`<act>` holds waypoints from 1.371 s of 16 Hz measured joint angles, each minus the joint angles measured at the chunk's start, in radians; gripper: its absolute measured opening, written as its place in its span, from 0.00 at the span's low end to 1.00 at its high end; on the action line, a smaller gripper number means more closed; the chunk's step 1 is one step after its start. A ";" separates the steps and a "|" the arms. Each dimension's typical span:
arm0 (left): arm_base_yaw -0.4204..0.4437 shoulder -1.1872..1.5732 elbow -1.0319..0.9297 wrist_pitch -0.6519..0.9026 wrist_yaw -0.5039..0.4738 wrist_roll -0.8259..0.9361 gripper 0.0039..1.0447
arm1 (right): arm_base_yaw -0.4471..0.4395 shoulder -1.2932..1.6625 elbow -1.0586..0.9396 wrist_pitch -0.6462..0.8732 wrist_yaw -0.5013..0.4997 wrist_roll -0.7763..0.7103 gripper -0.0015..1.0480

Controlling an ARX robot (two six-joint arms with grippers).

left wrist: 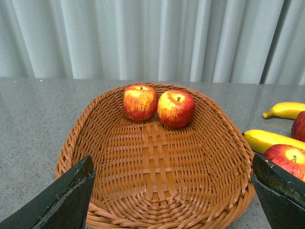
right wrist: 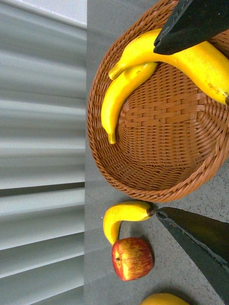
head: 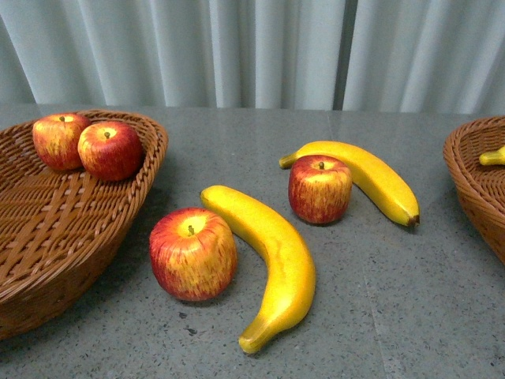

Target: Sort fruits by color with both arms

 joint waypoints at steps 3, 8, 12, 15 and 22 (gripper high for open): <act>0.000 0.000 0.000 0.000 0.000 0.000 0.94 | 0.000 0.000 0.000 0.000 0.000 0.000 0.94; 0.115 0.236 0.200 -0.249 -0.084 -0.042 0.94 | 0.000 0.000 0.000 -0.002 -0.002 0.000 0.94; 0.154 0.452 0.355 0.011 0.064 0.027 0.94 | 0.000 0.000 0.000 0.000 -0.001 0.000 0.94; 0.117 0.675 0.475 0.112 0.185 0.093 0.94 | 0.000 0.000 0.000 0.000 -0.001 0.000 0.94; -0.089 1.094 0.726 -0.129 0.443 0.377 0.94 | 0.000 0.000 0.000 0.000 -0.001 0.000 0.94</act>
